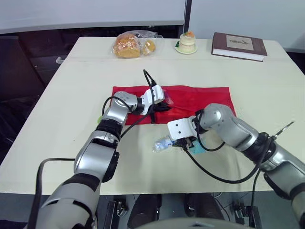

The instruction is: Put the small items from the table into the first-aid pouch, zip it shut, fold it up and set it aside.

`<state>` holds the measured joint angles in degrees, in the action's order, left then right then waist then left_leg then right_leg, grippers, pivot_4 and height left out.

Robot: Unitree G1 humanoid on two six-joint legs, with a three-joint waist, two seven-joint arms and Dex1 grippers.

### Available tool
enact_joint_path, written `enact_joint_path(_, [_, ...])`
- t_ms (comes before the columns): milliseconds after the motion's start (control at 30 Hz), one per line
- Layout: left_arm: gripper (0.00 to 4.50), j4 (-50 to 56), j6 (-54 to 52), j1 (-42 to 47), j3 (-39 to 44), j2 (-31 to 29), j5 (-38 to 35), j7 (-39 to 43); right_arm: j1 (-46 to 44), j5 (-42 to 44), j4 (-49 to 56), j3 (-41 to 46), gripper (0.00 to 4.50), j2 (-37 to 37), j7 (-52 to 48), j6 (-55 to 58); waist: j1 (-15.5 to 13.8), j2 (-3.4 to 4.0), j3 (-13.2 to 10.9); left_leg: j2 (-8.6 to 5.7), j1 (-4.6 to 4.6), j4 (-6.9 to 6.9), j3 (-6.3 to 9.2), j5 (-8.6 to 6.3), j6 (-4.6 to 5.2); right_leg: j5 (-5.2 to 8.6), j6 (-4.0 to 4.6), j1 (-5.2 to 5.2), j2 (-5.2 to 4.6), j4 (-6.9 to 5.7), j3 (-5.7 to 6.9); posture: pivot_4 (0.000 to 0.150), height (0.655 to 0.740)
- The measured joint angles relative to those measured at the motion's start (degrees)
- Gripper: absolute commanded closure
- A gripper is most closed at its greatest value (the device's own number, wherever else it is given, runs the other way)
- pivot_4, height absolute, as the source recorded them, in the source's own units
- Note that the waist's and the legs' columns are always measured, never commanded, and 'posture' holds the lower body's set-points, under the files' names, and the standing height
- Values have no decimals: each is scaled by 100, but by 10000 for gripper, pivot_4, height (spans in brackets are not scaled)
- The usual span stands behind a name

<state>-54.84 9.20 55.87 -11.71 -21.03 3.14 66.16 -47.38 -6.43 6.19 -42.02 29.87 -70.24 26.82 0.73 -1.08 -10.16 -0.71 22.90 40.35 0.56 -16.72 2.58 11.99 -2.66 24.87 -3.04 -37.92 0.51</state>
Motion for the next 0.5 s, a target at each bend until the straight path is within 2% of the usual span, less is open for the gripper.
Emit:
enact_joint_path(33, [45000,7,-2,-8,0,0,-2,0,5,21,1,22,41764,-109,12,56,0,0,0,0,0,0,0,0,-1,0,0,0,0,0,0,1500,7289])
enact_joint_path(67, [45000,8,-3,-9,0,3,-3,0,5,35,3,28,44265,-145,17,71,0,0,0,0,0,0,0,0,-1,0,0,0,0,0,0,1500,7289])
enact_joint_path(100, [45000,9,-4,-10,0,7,-3,0,7,57,12,38,44898,-174,28,109,0,0,0,0,0,0,0,0,-1,0,0,0,0,0,0,1500,7289])
enact_joint_path(333, [45000,9,-4,-11,0,9,-3,-7,201,306,124,517,44898,-169,132,536,-2,0,0,0,0,0,1,-1,2,0,0,0,-1,-1,0,1500,7289])
enact_joint_path(500, [45000,18,-21,-14,2,47,-17,-13,712,726,591,1603,44898,51,645,1755,-17,0,0,-4,2,0,0,-6,10,0,0,-1,-9,1,0,1500,7289])
